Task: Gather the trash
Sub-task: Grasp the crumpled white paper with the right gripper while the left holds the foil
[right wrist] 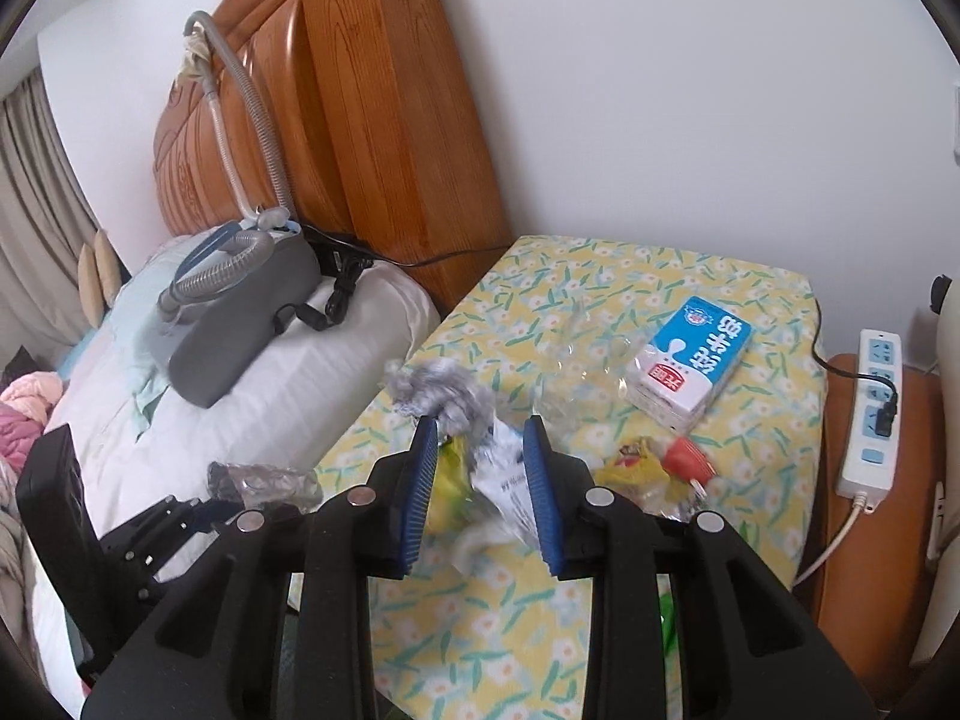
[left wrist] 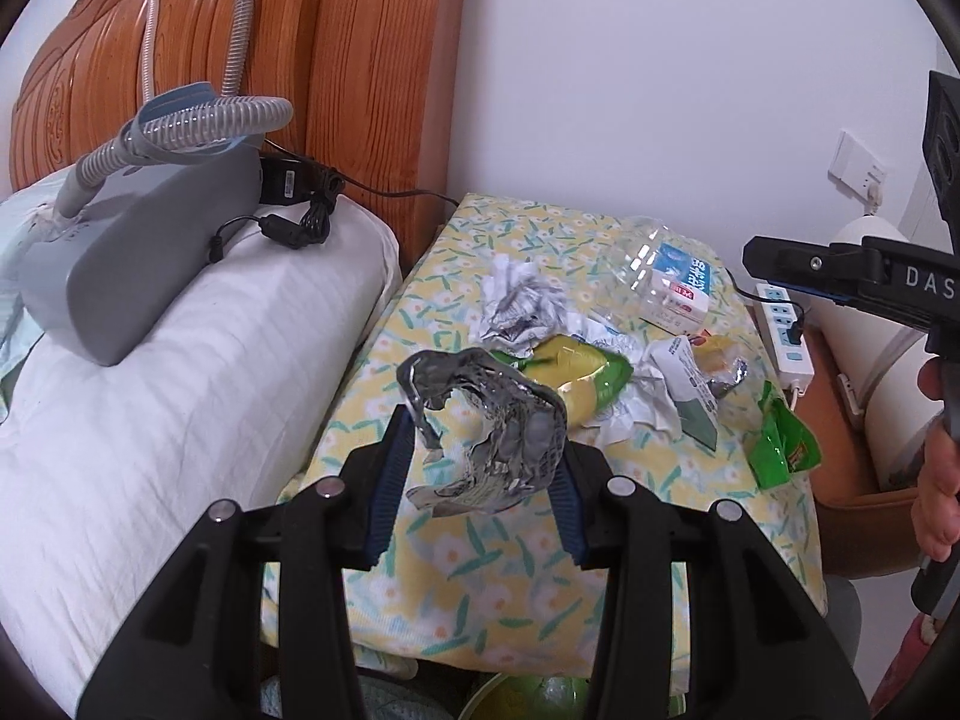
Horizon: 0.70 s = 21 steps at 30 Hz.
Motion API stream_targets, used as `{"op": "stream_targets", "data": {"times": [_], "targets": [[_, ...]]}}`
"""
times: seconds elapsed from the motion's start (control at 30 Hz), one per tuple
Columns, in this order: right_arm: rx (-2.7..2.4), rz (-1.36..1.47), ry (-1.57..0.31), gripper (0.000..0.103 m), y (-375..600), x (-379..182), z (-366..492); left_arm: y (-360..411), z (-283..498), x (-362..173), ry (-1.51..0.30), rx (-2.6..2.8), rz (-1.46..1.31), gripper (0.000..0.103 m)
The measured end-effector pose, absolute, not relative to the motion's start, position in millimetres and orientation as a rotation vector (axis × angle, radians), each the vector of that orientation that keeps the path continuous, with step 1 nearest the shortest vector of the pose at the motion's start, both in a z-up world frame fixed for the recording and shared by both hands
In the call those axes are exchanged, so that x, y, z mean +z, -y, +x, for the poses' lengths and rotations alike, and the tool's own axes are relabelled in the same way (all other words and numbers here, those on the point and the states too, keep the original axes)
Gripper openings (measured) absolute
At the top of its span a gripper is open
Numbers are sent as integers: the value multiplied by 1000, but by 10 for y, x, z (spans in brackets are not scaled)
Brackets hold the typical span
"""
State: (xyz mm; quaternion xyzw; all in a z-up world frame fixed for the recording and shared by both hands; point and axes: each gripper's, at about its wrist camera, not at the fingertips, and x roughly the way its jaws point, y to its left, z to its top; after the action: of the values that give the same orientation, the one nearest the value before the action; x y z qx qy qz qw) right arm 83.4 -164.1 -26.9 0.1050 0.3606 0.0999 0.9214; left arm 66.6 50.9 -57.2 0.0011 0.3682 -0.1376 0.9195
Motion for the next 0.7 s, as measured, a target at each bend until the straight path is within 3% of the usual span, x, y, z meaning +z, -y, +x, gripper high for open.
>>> {"op": "stream_targets", "data": {"times": [0.13, 0.2, 0.53, 0.7], "targets": [[202, 181, -766, 36, 1600, -313, 859, -534, 604, -573, -762, -279, 2, 42], [199, 159, -775, 50, 1536, -346, 906, -556, 596, -587, -765, -279, -1, 42], [231, 72, -901, 52, 980, -606, 1789, -654, 740, -709, -776, -283, -7, 42], [213, -36, -956, 58, 606, -778, 2345, -726, 906, -784, -783, -283, -11, 42]]}}
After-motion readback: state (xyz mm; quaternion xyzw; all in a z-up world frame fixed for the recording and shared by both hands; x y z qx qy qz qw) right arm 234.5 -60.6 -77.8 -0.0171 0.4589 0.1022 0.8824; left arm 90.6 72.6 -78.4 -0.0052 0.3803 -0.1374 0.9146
